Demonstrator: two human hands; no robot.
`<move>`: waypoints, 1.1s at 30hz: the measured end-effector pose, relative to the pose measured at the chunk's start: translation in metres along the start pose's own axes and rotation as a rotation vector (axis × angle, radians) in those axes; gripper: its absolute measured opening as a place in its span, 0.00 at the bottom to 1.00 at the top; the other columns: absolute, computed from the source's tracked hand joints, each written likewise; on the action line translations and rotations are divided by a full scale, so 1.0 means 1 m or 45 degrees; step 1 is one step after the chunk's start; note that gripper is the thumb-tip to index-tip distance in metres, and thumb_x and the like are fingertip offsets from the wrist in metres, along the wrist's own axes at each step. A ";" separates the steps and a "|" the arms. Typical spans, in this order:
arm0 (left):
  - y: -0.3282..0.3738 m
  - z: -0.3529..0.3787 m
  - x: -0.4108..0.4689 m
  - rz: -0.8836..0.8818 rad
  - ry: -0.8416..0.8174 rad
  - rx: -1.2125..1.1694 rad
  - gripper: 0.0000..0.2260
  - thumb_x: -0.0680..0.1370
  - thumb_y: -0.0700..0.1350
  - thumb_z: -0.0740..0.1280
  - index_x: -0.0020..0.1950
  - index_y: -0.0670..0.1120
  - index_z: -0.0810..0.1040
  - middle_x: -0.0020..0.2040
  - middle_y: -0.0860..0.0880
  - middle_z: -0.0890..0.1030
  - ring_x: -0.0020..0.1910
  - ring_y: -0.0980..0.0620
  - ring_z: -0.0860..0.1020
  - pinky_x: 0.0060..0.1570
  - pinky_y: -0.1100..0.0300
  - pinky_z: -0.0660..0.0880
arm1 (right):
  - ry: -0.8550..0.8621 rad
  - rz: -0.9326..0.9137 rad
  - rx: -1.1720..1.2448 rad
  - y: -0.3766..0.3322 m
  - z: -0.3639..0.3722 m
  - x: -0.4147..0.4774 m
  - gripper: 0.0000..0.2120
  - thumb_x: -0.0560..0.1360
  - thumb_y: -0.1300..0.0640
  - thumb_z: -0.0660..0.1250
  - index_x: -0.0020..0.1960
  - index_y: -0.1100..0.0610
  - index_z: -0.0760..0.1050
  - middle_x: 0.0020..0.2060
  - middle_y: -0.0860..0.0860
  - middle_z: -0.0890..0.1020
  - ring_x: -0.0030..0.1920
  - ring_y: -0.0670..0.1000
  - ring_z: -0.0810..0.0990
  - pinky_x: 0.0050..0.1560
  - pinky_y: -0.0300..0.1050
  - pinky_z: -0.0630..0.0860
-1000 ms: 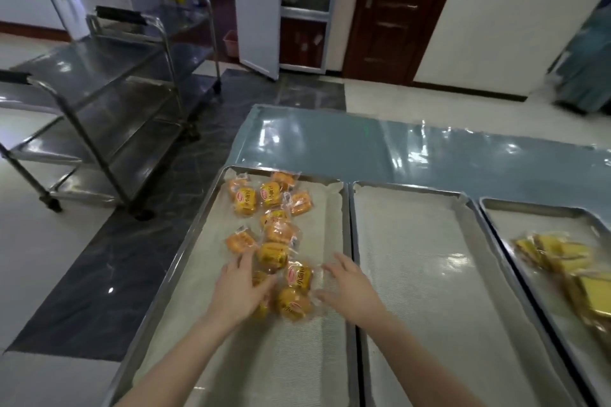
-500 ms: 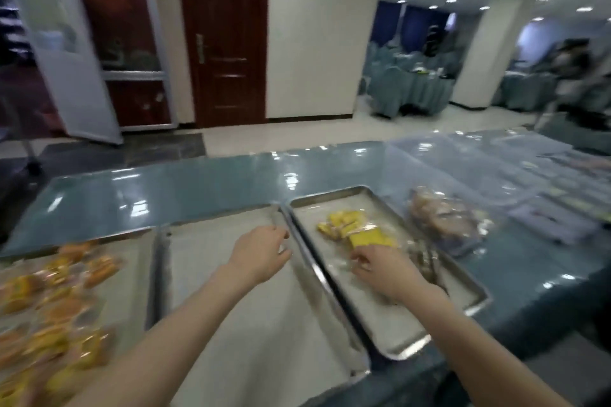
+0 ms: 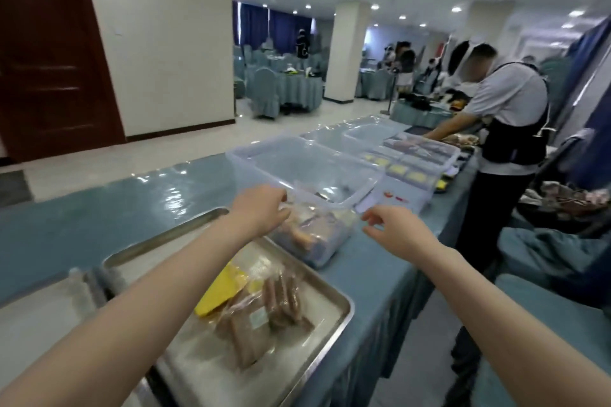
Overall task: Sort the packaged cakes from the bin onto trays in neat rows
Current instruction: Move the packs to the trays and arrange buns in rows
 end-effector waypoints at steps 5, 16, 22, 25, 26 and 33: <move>-0.006 0.024 0.099 -0.021 0.015 -0.042 0.15 0.79 0.54 0.61 0.63 0.51 0.75 0.60 0.50 0.79 0.59 0.47 0.76 0.52 0.54 0.74 | -0.037 -0.055 -0.033 0.026 -0.008 0.093 0.11 0.77 0.53 0.64 0.58 0.53 0.78 0.53 0.49 0.82 0.54 0.52 0.79 0.54 0.48 0.75; -0.034 0.111 0.235 -0.211 -0.129 -0.005 0.14 0.80 0.55 0.58 0.54 0.49 0.78 0.53 0.50 0.80 0.52 0.45 0.78 0.43 0.56 0.72 | -0.332 -0.394 -0.136 0.049 0.070 0.293 0.14 0.76 0.53 0.64 0.61 0.52 0.77 0.56 0.49 0.82 0.58 0.53 0.78 0.58 0.50 0.75; -0.072 0.152 0.279 -0.417 -0.272 0.061 0.15 0.79 0.54 0.61 0.63 0.51 0.75 0.59 0.49 0.79 0.56 0.47 0.77 0.47 0.55 0.74 | -0.549 -0.744 -0.122 0.038 0.160 0.377 0.14 0.74 0.55 0.66 0.59 0.52 0.77 0.56 0.51 0.81 0.56 0.55 0.78 0.53 0.49 0.75; -0.089 0.163 0.289 -0.596 -0.316 0.079 0.15 0.79 0.51 0.62 0.64 0.50 0.74 0.59 0.48 0.79 0.58 0.47 0.76 0.52 0.54 0.74 | -0.699 -0.977 -0.088 0.016 0.205 0.393 0.15 0.72 0.56 0.68 0.58 0.55 0.75 0.55 0.54 0.80 0.56 0.57 0.78 0.49 0.47 0.74; -0.094 0.167 0.288 -0.654 -0.349 0.092 0.14 0.79 0.51 0.62 0.64 0.50 0.74 0.59 0.48 0.78 0.58 0.47 0.76 0.53 0.53 0.74 | -0.753 -1.025 -0.071 0.009 0.217 0.395 0.17 0.73 0.55 0.68 0.61 0.56 0.74 0.57 0.54 0.80 0.57 0.57 0.78 0.50 0.47 0.74; -0.100 0.178 0.277 -0.861 -0.504 0.278 0.13 0.79 0.49 0.61 0.62 0.49 0.74 0.56 0.48 0.78 0.55 0.46 0.77 0.46 0.55 0.73 | -1.091 -1.118 -0.005 -0.013 0.277 0.381 0.25 0.73 0.42 0.69 0.66 0.53 0.74 0.61 0.54 0.79 0.61 0.57 0.77 0.60 0.53 0.75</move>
Point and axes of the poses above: each hand's wrist, its own x-axis towards the middle knuckle, its own z-axis out of the palm, y = z × x, the point moved 7 cm from there along x, towards the middle knuckle
